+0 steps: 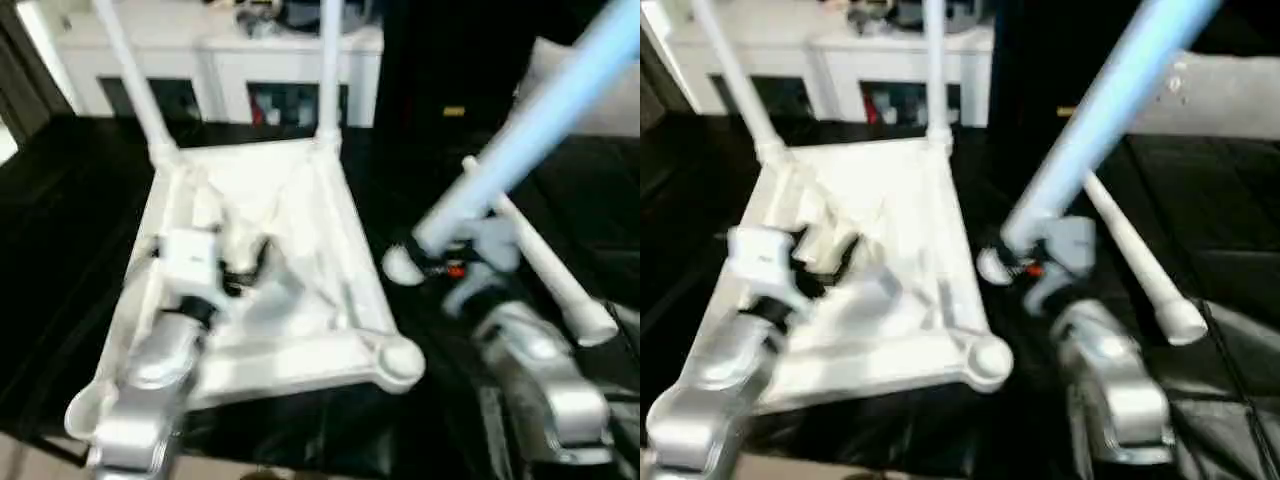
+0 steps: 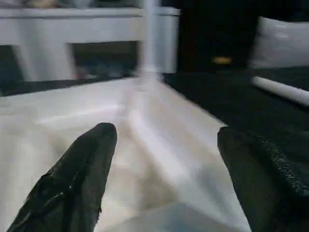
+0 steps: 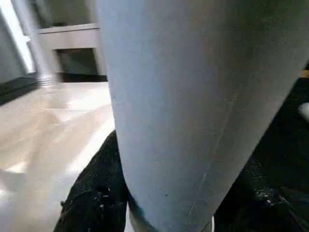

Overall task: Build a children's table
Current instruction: Pick table leg

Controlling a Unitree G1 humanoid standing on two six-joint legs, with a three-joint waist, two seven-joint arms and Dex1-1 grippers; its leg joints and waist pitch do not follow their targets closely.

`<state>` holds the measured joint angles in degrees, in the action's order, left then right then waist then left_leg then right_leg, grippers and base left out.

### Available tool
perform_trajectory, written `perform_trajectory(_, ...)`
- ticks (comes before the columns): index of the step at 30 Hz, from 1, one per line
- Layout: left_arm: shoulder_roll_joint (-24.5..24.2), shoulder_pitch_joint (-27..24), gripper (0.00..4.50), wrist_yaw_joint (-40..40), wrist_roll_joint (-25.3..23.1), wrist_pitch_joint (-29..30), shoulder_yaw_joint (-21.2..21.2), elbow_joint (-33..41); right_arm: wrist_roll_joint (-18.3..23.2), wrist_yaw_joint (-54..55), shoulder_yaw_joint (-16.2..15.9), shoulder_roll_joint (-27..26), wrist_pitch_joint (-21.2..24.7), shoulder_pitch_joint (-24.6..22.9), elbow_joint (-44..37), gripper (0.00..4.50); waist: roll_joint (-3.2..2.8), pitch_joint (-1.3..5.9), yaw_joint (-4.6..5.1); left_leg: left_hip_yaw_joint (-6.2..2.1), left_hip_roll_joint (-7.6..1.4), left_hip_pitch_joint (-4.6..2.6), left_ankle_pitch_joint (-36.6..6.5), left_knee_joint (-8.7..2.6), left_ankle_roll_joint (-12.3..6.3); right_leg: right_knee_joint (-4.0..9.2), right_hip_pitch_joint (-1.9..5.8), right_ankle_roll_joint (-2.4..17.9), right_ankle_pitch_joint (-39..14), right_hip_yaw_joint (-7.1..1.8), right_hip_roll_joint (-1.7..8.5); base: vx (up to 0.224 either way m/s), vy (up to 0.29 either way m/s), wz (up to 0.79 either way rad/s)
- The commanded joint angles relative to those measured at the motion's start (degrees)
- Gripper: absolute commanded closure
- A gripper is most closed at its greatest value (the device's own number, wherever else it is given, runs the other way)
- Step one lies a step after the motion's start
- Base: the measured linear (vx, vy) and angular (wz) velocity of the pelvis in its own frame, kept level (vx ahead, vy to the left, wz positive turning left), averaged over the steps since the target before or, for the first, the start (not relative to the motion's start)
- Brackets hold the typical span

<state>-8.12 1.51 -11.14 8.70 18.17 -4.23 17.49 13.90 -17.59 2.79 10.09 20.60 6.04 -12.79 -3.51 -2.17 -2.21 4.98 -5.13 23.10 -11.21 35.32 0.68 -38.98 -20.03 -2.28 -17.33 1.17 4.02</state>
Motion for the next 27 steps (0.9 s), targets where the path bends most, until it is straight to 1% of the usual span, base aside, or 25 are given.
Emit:
perform_trajectory(1, -1.2, -0.1, 0.74, -1.1, -0.4, -0.5, 0.4, -0.6, 0.7, 0.0, -0.8, -0.4, -1.1, -0.1, -0.4, 2.62, 1.35, 3.44, -1.18, -0.94, -3.72, -0.47, 2.4, -2.42, -0.56, 4.09, 3.28, -3.4, 42.4, -1.16, 4.09, 0.0, 0.0, 0.0)
perform_trajectory(2, -1.7, 0.2, 0.74, -2.3, -0.3, -0.8, -0.2, -0.9, -0.7, 0.6, -0.6, 0.4, -1.6, 0.0, 0.2, 2.62, 0.49, 3.36, -0.82, -1.52, -4.84, -0.94, -1.6, -3.0, 1.03, 4.33, 3.32, -1.6, 34.0, -0.99, 3.93, 0.0, 0.0, 0.0)
perform_trajectory(3, -1.9, 0.4, 0.74, -2.8, -0.2, -0.8, -0.4, -1.1, -1.0, 0.5, -0.5, 0.6, -1.7, 0.0, 0.4, 2.62, -0.02, 3.28, -0.63, -2.06, -6.03, -1.71, -5.3, -3.68, 2.34, 4.74, 2.96, 1.3, 25.8, -0.93, 3.64, 0.0, 0.0, 0.0)
perform_trajectory(4, -2.8, 1.0, 0.74, -4.8, 0.5, -0.5, -1.0, -1.7, 0.8, -0.6, 0.4, 0.5, -1.0, 0.1, 0.0, 2.62, 0.02, 2.86, -0.51, -2.17, -6.6, -2.02, -8.4, -4.21, 2.33, 5.27, 2.58, 4.5, 18.9, -1.19, 3.65, 0.0, 0.0, 0.0)
perform_trajectory(5, -2.8, 1.0, 0.74, -4.8, 0.5, -0.5, -1.0, -1.7, 0.8, -0.6, 0.4, 0.5, -1.0, 0.1, 0.0, 2.62, -0.12, 2.66, -0.48, -2.12, -6.68, -2.07, -10.3, -4.56, 2.43, 5.41, 2.45, 6.2, 15.3, -1.26, 3.71, 0.0, 0.0, 0.0)
perform_trajectory(6, -3.3, 1.5, 0.74, -6.2, 1.0, 0.0, -1.3, -1.9, 1.6, -1.1, 0.7, 0.4, -0.9, 0.2, -0.1, 2.62, -0.16, 2.3, -0.4, -1.82, -6.8, -2.12, -14.4, -5.15, 2.54, 5.97, 2.38, 9.2, 8.6, -1.39, 3.91, -0.062, 0.028, 0.04)
perform_trajectory(7, -4.3, 2.0, 0.74, -8.7, 2.1, 0.8, -2.0, -2.0, 1.5, -1.6, 0.6, 0.8, -1.5, 0.4, -0.1, 2.62, -0.15, 1.99, -0.4, -1.52, -6.97, -2.38, -18.1, -5.44, 2.61, 6.51, 1.99, 11.2, 2.9, -1.61, 4.08, -0.065, 0.033, 0.05)
perform_trajectory(8, -5.0, 2.3, 0.74, -10.4, 2.8, 1.3, -2.5, -1.9, 1.2, -1.8, 0.5, 1.1, -2.0, 0.5, 0.1, 2.62, -0.01, 1.72, -0.43, -1.35, -6.89, -2.27, -19.7, -5.64, 2.66, 6.76, 1.93, 11.7, -0.5, -1.78, 4.26, -0.065, 0.033, 0.05)
perform_trajectory(9, -5.1, 2.3, 0.74, -10.7, 2.9, 1.5, -2.6, -1.9, 1.2, -1.8, 0.5, 1.1, -2.0, 0.5, 0.1, 2.62, -0.05, 1.75, -0.6, -1.17, -6.73, -2.24, -20.8, -5.7, 2.89, 6.89, 1.9, 11.9, -3.4, -1.85, 4.37, -0.063, 0.029, 0.02)
perform_trajectory(10, -8.1, 2.9, 0.74, -16.2, 4.7, 3.3, -4.5, -1.2, 0.9, -3.0, -0.1, 2.2, -1.3, 0.8, 0.0, 2.62, 0.62, 1.6, -0.74, -0.77, -6.64, -2.08, -21.7, -5.86, 2.94, 7.5, 1.65, 11.5, -9.9, -2.21, 4.69, -0.057, 0.022, -0.02)
perform_trajectory(11, -8.7, 3.0, 0.74, -17.2, 4.9, 3.6, -4.9, -1.1, 0.9, -3.3, -0.2, 2.4, -1.0, 0.9, 0.0, 2.62, 0.37, 1.66, -1.03, -0.78, -6.63, -2.1, -21.6, -5.83, 3.06, 7.46, 1.44, 11.3, -11.1, -2.29, 4.73, -0.057, 0.022, -0.02)
perform_trajectory(12, -9.7, 3.1, 0.74, -18.9, 5.3, 4.0, -5.5, -0.9, 1.0, -3.9, -0.5, 2.8, -0.6, 0.9, -0.1, 2.62, 0.32, 1.63, -0.91, -0.68, -6.62, -1.86, -21.5, -6.01, 3.23, 7.49, 1.34, 10.8, -12.1, -2.33, 4.62, 0.0, 0.0, 0.0)
perform_trajectory(13, -14.1, 3.7, 0.74, -25.7, 4.9, 3.8, -8.8, -0.6, 2.3, -5.6, -0.8, 3.4, 0.6, 1.1, 0.3, 2.62, 0.65, 1.6, -0.99, -0.54, -6.67, -1.71, -21.1, -6.18, 3.14, 7.6, 1.23, 10.4, -12.4, -2.37, 4.54, 0.0, 0.0, 0.0)
perform_trajectory(14, -15.8, 3.9, 0.74, -28.4, 4.6, 3.3, -10.1, -0.6, 2.6, -6.5, -1.1, 3.8, 0.8, 1.2, 0.5, 2.62, 0.59, 1.67, -1.26, -0.51, -6.62, -1.86, -21.4, -6.16, 2.94, 7.7, 1.02, 10.0, -13.2, -2.5, 4.56, 0.0, 0.0, 0.0)
perform_trajectory(15, -16.4, 4.1, 1.02, -29.3, 4.5, 3.3, -10.5, -0.7, 2.6, -6.9, -1.2, 3.9, 0.7, 1.2, 0.6, 2.62, 0.85, 1.73, -1.26, -0.39, -6.62, -1.94, -21.0, -6.12, 2.72, 7.7, 0.87, 9.9, -13.2, -2.64, 4.57, 0.0, 0.0, 0.0)
perform_trajectory(16, -19.1, 5.0, 1.09, -33.7, 4.0, 3.5, -12.6, -1.2, 2.8, -8.6, -1.9, 4.4, -0.2, 1.4, 1.2, 2.62, 0.68, 1.76, -1.27, -0.29, -6.6, -1.78, -20.1, -6.18, 2.56, 7.54, 0.87, 10.0, -12.3, -2.67, 4.47, 0.0, 0.0, 0.0)
perform_trajectory(17, -20.5, 5.6, 1.12, -35.8, 3.7, 3.5, -13.7, -1.6, 2.7, -9.1, -2.1, 4.6, -0.6, 1.5, 1.5, 2.62, 0.67, 1.78, -1.25, -0.1, -6.66, -1.85, -19.4, -6.22, 2.62, 7.45, 0.69, 10.3, -10.9, -2.72, 4.4, 0.0, 0.0, 0.0)
perform_trajectory(19, -21.0, 5.9, 1.36, -36.8, 3.5, 3.3, -14.1, -1.9, 2.6, -9.1, -2.2, 4.6, -0.7, 1.6, 1.5, 2.62, 0.69, 1.94, -1.18, 0.16, -6.74, -1.82, -17.2, -6.1, 2.35, 7.16, 0.76, 11.4, -7.0, -2.72, 4.34, 0.0, 0.0, 0.0)
perform_trajectory(20, -21.3, 6.2, 1.36, -37.6, 3.5, 3.4, -14.4, -2.0, 2.6, -9.2, -2.3, 4.7, -0.7, 1.6, 1.5, 2.62, 0.7, 2.09, -1.29, 0.35, -6.72, -1.83, -15.5, -5.97, 1.88, 7.02, 0.84, 12.0, -4.2, -2.69, 4.28, 0.0, 0.0, 0.0)
perform_trajectory(21, -22.0, 7.3, 1.48, -38.7, 3.2, 4.7, -15.6, -2.5, 2.8, -9.2, -2.2, 4.5, -0.6, 1.7, 1.6, 2.62, 0.69, 2.46, -1.32, 0.48, -6.67, -1.7, -12.3, -5.65, 1.02, 6.57, 1.09, 12.4, 0.4, -2.62, 4.23, 0.0, 0.0, 0.0)
perform_trajectory(23, -22.5, 8.6, 1.65, -38.9, 2.0, 6.1, -17.3, -3.7, 2.8, -9.1, -2.3, 4.3, -0.6, 1.7, 1.8, 2.62, 0.45, 2.7, -1.41, 0.69, -6.51, -1.61, -8.4, -5.21, -0.36, 6.06, 1.15, 13.0, 6.5, -2.45, 4.05, 0.0, 0.0, 0.0)
perform_trajectory(24, -22.4, 9.1, 1.65, -38.8, 1.3, 6.4, -18.1, -4.4, 2.8, -9.1, -2.5, 4.2, -0.6, 1.6, 1.7, 2.62, 0.44, 2.72, -1.41, 0.82, -6.52, -1.62, -7.5, -5.06, -1.02, 5.97, 1.11, 13.3, 8.6, -2.36, 4.0, 0.0, 0.0, 0.0)
perform_trajectory(25, -22.4, 9.1, 1.83, -38.8, 1.3, 6.4, -18.1, -4.4, 2.8, -9.1, -2.5, 4.2, -0.6, 1.6, 1.7, 2.62, 0.58, 2.66, -1.36, 0.86, -6.52, -1.52, -7.3, -5.03, -1.28, 6.01, 1.21, 13.5, 8.9, -2.35, 4.04, 0.0, 0.0, 0.0)
perform_trajectory(26, -22.4, 9.3, 1.83, -38.9, 0.9, 6.3, -18.6, -4.9, 2.8, -9.0, -2.7, 4.0, -0.6, 1.4, 1.7, 2.62, 0.43, 2.71, -1.45, 0.94, -6.59, -1.57, -7.4, -4.98, -1.51, 6.04, 1.25, 13.7, 9.0, -2.32, 4.08, 0.0, 0.0, 0.0)
perform_trajectory(27, -22.7, 9.5, 1.91, -39.2, 1.0, 6.1, -19.0, -5.2, 2.8, -9.1, -2.8, 4.0, -0.6, 1.4, 1.7, 2.62, 0.49, 2.75, -1.45, 0.95, -6.66, -1.6, -7.4, -4.95, -1.63, 6.01, 1.27, 13.9, 9.1, -2.31, 4.08, 0.0, 0.0, 0.0)
